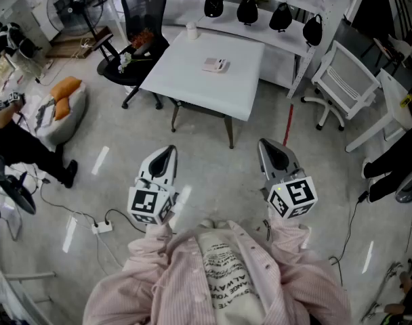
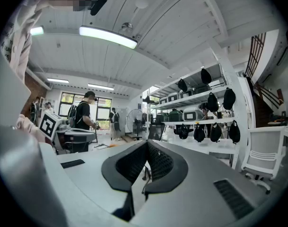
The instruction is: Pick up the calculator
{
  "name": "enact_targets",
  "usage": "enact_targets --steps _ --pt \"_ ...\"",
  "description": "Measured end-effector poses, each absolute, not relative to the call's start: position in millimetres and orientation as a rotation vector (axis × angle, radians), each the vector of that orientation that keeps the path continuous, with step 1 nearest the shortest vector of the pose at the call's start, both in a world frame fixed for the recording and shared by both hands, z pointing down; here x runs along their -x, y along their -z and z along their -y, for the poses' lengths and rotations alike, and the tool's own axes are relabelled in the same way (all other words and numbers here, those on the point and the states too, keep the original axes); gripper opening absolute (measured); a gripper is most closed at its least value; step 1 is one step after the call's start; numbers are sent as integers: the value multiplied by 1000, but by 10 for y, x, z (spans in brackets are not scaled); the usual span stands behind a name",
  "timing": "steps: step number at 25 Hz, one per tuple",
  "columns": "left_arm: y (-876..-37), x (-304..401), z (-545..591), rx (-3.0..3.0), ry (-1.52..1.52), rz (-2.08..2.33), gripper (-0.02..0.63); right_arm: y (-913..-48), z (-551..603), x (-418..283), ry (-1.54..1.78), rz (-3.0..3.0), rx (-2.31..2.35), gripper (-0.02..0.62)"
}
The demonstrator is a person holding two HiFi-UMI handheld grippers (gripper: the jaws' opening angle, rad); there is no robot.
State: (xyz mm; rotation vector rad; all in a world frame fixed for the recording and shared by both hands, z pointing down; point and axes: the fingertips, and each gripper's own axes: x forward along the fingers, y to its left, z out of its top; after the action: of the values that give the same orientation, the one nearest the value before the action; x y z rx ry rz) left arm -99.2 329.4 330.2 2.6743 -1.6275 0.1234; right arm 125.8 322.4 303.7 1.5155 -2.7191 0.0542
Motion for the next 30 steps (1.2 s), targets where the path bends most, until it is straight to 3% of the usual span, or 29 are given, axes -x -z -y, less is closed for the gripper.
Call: enact_targets --steps 14,15,17,30 --pt "-3366 803 -3326 -2642 -138 1623 2 -3144 -3151 -1459 -165 2760 -1506 3" --pt "-3383 778 -3336 -2640 -136 1621 2 -3151 -3149 -1480 -171 2765 -1511 9" --pt "-3426 735 -3345 -2628 -140 1616 2 -3159 -3128 -1510 -182 2772 -1513 89" --pt "-3529 766 -3429 -2571 -122 1660 2 -3292 -3130 -1530 -255 2818 -1494 184"
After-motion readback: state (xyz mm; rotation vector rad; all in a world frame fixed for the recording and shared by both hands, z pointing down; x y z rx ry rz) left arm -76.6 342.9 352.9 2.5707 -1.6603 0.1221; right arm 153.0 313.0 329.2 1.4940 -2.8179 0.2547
